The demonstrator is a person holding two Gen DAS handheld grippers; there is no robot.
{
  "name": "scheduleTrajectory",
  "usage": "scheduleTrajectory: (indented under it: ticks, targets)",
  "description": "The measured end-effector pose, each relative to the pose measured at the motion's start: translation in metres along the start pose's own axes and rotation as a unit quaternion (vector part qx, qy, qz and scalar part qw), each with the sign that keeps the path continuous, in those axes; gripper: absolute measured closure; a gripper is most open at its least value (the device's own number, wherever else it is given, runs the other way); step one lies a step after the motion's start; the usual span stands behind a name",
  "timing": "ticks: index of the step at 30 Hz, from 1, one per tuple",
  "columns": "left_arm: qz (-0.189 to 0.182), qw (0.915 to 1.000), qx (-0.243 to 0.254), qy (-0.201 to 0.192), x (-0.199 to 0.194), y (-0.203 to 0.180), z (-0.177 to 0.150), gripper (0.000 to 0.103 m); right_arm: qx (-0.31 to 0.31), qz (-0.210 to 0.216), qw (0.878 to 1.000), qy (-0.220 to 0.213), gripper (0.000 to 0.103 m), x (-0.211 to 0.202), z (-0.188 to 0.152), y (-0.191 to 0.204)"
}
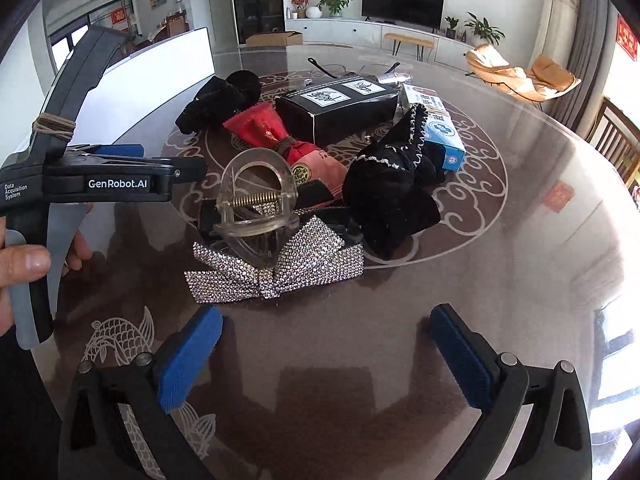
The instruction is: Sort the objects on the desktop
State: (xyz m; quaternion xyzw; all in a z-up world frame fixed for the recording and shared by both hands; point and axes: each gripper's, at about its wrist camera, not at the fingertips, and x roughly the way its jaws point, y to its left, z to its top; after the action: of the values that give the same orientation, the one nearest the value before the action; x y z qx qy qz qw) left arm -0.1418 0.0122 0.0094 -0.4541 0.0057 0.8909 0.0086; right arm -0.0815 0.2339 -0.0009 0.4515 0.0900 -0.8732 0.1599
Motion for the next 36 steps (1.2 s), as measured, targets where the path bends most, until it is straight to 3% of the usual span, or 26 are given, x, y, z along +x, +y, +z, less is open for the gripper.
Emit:
scheduleTrajectory:
  ticks: [36]
  targets:
    - [0.0, 1.0, 0.0, 0.001, 0.0007, 0.0006, 0.0007, 0.0, 0.002, -0.004, 1.0, -0.002, 0.0, -0.0042, -0.0024, 0.0011]
